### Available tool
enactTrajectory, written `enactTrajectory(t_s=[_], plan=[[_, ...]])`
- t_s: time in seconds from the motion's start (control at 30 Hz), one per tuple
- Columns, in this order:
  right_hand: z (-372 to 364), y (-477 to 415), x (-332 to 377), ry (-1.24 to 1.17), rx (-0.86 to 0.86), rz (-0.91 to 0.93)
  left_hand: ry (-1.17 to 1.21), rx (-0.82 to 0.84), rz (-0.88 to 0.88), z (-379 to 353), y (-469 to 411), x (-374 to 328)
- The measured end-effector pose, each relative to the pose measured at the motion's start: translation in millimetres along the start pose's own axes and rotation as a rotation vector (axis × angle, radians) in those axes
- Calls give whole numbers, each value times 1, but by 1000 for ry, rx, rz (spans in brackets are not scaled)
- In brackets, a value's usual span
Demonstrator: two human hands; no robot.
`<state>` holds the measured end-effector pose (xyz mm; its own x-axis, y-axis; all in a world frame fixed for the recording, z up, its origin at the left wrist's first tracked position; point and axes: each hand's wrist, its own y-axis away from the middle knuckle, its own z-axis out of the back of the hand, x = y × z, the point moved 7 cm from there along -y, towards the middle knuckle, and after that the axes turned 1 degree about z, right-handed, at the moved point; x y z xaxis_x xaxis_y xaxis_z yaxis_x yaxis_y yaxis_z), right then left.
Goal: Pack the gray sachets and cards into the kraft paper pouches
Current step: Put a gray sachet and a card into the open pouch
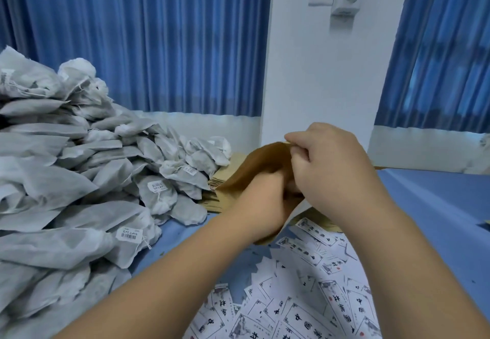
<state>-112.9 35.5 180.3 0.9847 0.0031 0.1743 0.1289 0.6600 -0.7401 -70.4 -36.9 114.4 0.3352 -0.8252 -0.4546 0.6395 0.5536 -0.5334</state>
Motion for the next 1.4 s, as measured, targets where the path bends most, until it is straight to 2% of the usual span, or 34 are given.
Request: enactTrajectory(t_s=[0.07,0.13,0.23,0.3,0.37,0.4,0.47,0.53,0.57,0.7,0.77,0.87,0.93,1.03,1.13,1.3,1.4], plan=[[3,-1,-6,-8,-70,-24,81,-40,-103,10,15,-1],[1,0,-11,-37,-115,-51,22,-97,-179,18,27,-5],[-10,2,-20,-48,-81,-115,-76,-247,-260,39,43,4],[-15,2,-30,-52,-55,-169,-80,-368,-194,60,53,26],[-18,3,-37,-55,-49,-207,-154,-407,4,72,54,64],[-19,3,-39,-59,-45,-216,-252,-344,134,69,53,89],[-22,3,-39,-71,-33,-221,-537,-69,365,49,53,138],[-25,4,-38,-82,-22,-219,-747,206,497,23,60,173],[-26,4,-37,-87,-17,-217,-799,247,521,15,61,184],[-28,3,-39,-109,-10,-216,-823,96,568,18,53,198],[-27,3,-41,-112,-4,-216,-848,97,615,20,50,201],[-26,3,-42,-124,1,-211,-898,95,594,23,47,191],[-27,3,-42,-130,4,-211,-801,34,589,34,47,176],[-29,3,-43,-128,19,-222,-493,-208,535,65,51,137],[-29,5,-43,-143,25,-231,-189,-338,434,94,58,92],[-26,4,-45,-156,28,-256,100,-357,328,123,64,28],[-25,4,-46,-161,34,-263,131,-292,307,112,63,4]])
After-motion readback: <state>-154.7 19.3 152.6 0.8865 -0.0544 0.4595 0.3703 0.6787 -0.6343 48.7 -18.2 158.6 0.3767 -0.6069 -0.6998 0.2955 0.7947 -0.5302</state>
